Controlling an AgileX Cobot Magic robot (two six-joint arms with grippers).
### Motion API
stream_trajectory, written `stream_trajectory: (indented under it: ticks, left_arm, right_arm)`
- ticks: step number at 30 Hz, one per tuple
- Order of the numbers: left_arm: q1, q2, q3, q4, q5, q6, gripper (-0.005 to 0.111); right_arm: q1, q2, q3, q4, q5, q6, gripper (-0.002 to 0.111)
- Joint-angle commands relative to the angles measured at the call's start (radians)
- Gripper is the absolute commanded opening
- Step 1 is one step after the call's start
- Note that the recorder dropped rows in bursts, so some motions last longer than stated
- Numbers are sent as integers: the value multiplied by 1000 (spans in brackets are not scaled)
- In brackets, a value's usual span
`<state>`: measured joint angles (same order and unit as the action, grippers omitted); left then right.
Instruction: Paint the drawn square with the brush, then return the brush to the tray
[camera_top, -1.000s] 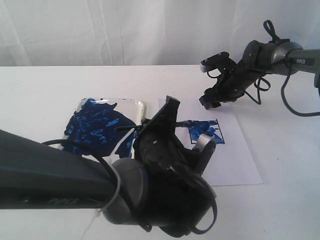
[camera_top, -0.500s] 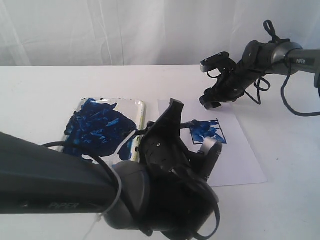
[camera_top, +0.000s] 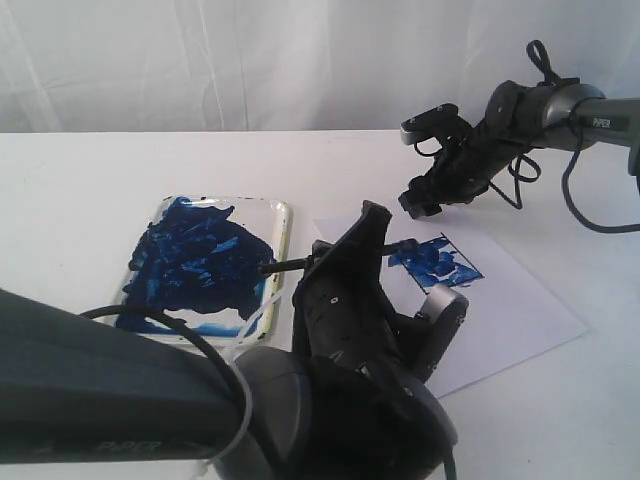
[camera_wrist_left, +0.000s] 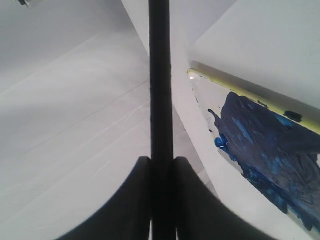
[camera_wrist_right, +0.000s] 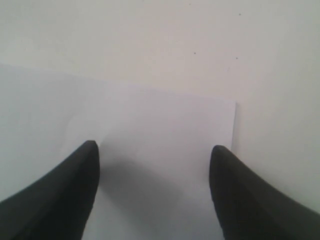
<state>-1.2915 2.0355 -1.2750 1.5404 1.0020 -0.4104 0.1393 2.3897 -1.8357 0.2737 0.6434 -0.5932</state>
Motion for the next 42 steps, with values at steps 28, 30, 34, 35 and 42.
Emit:
stream_trajectory:
  ticks: [28,30,34,35,42]
  left_arm:
    - [135,-9,7,99,-252,-61,0]
    - [139,-9,7,99,-252,-62,0]
    - [132,-11,7,107,-250,-95,0]
    - [126,-11,7,118,-250,-106,0]
    - [93,-11,7,164,-260,-114,0]
  right_arm:
    - [-1,43,21,-68,47,-16,60]
    - [-1,43,21,-68,47,-16,60]
    - [-1,43,21,-68,47,-16,60]
    - [-1,43,21,-68,47,-16,60]
    - [-1,43,21,-68,47,-16,60]
